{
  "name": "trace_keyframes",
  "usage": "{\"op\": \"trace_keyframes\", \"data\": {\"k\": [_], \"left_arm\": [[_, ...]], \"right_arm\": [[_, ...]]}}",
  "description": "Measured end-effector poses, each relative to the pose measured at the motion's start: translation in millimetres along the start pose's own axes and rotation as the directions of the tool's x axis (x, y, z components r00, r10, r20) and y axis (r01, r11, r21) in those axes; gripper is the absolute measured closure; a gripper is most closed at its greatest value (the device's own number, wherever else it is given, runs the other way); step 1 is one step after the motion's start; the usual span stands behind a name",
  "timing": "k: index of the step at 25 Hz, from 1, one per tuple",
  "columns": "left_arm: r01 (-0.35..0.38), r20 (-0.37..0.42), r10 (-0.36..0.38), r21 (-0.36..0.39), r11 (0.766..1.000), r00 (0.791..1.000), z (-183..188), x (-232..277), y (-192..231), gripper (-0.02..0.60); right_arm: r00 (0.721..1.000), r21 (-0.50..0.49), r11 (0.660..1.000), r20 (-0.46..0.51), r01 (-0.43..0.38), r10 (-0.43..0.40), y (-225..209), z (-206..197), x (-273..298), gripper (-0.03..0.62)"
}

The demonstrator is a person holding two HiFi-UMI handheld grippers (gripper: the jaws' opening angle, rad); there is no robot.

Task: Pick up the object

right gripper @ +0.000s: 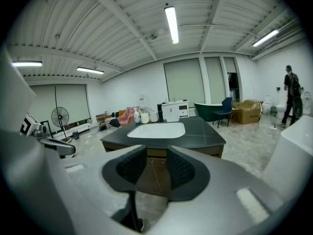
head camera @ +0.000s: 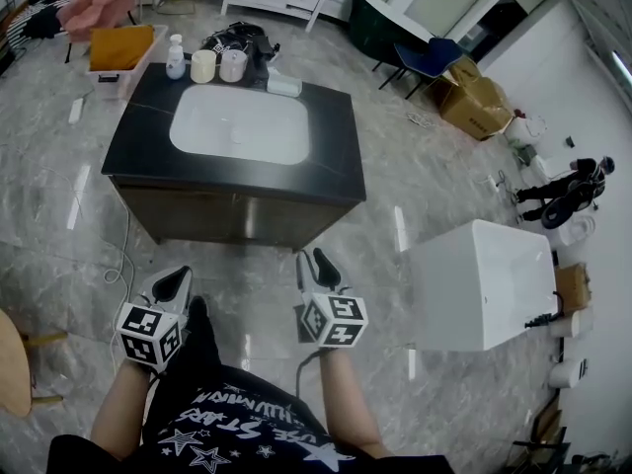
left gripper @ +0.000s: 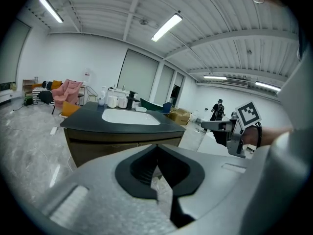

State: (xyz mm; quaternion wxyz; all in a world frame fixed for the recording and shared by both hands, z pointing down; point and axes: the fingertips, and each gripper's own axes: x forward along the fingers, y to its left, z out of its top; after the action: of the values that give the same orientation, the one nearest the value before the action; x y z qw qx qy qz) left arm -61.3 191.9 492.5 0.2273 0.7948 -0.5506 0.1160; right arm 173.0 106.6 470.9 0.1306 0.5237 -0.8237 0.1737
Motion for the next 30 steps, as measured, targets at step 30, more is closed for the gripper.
{"op": "trace_keyframes", "data": {"k": [30], "left_arm": [[0.117,-0.049,-0.116,0.024,0.993,0.992,122.9,192.8,145.3,0.572]], "right_arm": [[0.989,0.051,0.988,-0.038,0.144,-0.142,-50.5,101.7,248.1,0.451]]}}
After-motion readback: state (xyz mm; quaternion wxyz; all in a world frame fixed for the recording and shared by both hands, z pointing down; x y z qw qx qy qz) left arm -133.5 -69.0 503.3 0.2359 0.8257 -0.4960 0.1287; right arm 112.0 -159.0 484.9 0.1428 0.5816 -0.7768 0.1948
